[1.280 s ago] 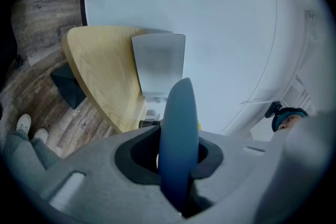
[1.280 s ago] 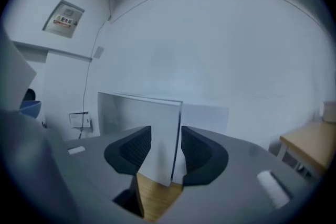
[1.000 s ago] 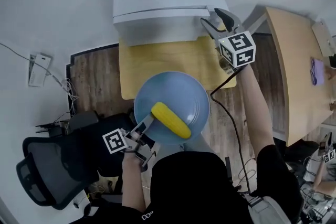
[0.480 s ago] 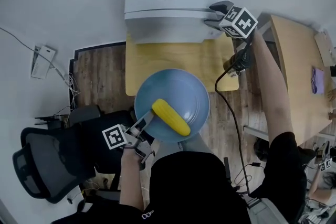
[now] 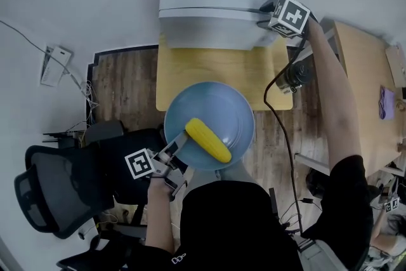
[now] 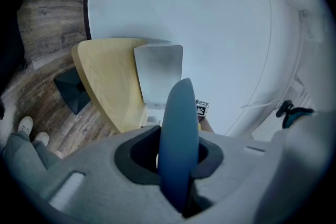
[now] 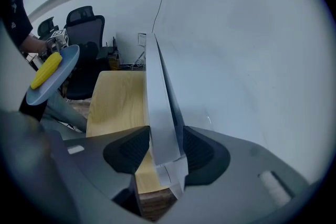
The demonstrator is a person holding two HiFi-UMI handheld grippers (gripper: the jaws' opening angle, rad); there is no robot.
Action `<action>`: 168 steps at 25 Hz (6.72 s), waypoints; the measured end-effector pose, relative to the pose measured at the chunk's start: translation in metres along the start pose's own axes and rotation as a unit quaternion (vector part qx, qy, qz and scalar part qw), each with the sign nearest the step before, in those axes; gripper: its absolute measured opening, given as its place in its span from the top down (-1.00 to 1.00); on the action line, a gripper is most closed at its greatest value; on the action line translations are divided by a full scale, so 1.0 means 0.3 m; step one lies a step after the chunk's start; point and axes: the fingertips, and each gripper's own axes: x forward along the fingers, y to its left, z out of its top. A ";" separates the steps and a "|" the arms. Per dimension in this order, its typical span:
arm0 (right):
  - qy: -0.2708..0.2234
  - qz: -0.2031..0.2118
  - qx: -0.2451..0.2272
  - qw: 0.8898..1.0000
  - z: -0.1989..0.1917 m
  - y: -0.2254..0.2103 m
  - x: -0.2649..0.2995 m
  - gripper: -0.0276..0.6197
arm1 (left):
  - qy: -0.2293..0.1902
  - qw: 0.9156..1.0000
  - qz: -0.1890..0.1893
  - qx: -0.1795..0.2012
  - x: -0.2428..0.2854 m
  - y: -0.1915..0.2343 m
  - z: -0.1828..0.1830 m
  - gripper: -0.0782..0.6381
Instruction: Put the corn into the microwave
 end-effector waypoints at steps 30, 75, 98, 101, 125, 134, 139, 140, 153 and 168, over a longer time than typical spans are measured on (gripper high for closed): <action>-0.098 -0.001 0.018 0.995 0.071 0.646 -0.147 0.23 | 0.022 0.999 0.009 -0.022 -0.193 0.123 -0.245 0.56; -0.305 0.151 -0.111 0.934 0.735 1.173 -0.112 0.51 | -0.096 0.994 -0.022 -0.046 -0.471 0.239 -0.233 0.56; -0.324 0.105 -0.150 0.928 0.778 1.048 -0.149 0.82 | -0.080 0.994 -0.047 -0.054 -0.237 0.255 -0.190 0.57; -0.326 0.102 -0.162 0.926 0.787 1.054 -0.147 0.82 | -0.084 0.994 -0.047 -0.051 -0.193 0.253 -0.180 0.57; -0.412 -0.203 0.088 0.884 0.263 0.614 -0.444 0.73 | -0.205 0.978 -0.041 -0.016 0.167 0.206 0.101 0.58; -0.364 -0.202 0.251 0.874 -0.099 0.732 -0.385 0.74 | -0.257 0.966 -0.031 -0.009 0.305 0.190 0.188 0.58; -0.359 -0.194 0.293 0.865 -0.189 0.777 -0.370 0.74 | -0.282 0.959 -0.023 -0.013 0.311 0.193 0.206 0.57; -0.357 -0.191 0.299 0.864 -0.202 0.787 -0.361 0.74 | -0.290 0.957 -0.020 -0.010 0.297 0.194 0.220 0.57; -0.348 -0.157 0.336 0.861 -0.272 0.868 -0.284 0.75 | -0.311 0.950 -0.001 0.030 0.483 0.226 0.379 0.57; -0.332 -0.145 0.405 0.839 -0.376 0.868 -0.193 0.78 | -0.313 0.949 0.026 -0.009 0.750 0.328 0.620 0.57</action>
